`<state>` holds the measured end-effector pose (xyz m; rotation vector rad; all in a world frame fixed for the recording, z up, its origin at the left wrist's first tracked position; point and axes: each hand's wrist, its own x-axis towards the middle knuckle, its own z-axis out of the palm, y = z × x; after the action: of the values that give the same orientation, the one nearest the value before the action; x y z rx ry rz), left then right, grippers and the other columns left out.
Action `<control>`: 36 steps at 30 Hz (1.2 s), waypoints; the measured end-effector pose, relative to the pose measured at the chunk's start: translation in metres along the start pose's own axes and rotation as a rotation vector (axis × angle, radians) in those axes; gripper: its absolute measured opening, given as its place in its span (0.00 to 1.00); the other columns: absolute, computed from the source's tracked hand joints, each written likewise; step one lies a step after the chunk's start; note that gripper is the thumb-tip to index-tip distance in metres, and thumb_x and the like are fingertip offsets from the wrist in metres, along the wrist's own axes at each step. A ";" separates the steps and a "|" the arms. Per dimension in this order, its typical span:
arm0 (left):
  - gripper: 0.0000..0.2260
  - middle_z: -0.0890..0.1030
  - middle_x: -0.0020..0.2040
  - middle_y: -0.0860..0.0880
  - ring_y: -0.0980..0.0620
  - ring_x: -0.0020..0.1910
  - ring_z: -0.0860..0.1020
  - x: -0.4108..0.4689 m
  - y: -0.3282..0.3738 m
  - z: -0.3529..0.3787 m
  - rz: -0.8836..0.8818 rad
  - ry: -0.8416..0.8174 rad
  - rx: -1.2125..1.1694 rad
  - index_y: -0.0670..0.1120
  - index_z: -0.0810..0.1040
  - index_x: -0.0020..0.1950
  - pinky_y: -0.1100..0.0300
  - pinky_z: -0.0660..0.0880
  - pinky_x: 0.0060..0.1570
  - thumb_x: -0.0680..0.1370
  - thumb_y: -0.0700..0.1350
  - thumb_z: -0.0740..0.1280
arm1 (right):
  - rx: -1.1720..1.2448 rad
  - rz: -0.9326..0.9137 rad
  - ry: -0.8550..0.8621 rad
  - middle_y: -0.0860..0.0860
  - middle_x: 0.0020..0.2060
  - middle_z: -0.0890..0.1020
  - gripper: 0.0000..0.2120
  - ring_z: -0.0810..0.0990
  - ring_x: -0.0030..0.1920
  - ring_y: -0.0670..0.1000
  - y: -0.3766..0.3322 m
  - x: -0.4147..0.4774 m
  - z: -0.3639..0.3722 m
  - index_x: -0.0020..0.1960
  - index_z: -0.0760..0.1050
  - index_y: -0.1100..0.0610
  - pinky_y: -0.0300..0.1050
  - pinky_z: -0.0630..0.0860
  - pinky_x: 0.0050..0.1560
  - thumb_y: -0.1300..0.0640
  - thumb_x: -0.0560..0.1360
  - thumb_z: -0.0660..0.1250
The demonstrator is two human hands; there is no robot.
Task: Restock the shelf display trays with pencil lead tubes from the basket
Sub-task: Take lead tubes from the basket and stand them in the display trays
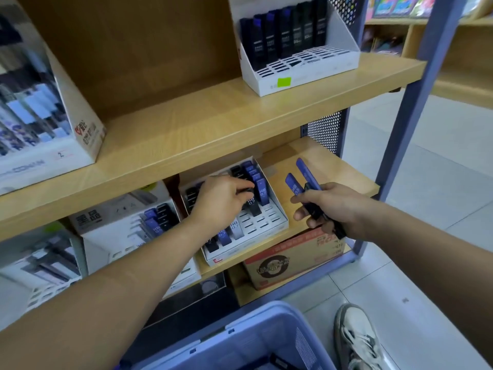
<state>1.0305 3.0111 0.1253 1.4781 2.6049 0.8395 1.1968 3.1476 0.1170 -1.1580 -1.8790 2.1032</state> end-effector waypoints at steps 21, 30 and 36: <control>0.08 0.83 0.46 0.46 0.54 0.41 0.81 -0.017 0.030 -0.009 -0.249 -0.149 -0.814 0.49 0.80 0.55 0.61 0.79 0.48 0.76 0.40 0.69 | -0.025 -0.083 -0.333 0.51 0.36 0.80 0.09 0.77 0.31 0.48 -0.002 -0.010 0.011 0.55 0.79 0.59 0.34 0.59 0.21 0.56 0.79 0.65; 0.06 0.83 0.45 0.46 0.48 0.42 0.83 -0.008 0.018 -0.023 -0.367 0.046 -0.808 0.45 0.81 0.47 0.58 0.80 0.48 0.72 0.36 0.73 | 0.157 0.005 0.045 0.54 0.34 0.83 0.11 0.81 0.28 0.49 0.000 -0.007 0.017 0.56 0.73 0.60 0.34 0.59 0.18 0.52 0.81 0.63; 0.07 0.79 0.43 0.59 0.64 0.41 0.76 0.009 0.013 -0.013 -0.231 0.144 -0.383 0.52 0.81 0.53 0.75 0.71 0.43 0.76 0.45 0.70 | 0.220 0.024 0.238 0.49 0.29 0.67 0.13 0.62 0.24 0.45 0.002 0.000 0.004 0.53 0.76 0.57 0.35 0.57 0.20 0.47 0.79 0.64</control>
<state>1.0320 3.0183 0.1447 1.0307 2.4540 1.3596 1.1955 3.1435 0.1151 -1.3146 -1.4984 2.0176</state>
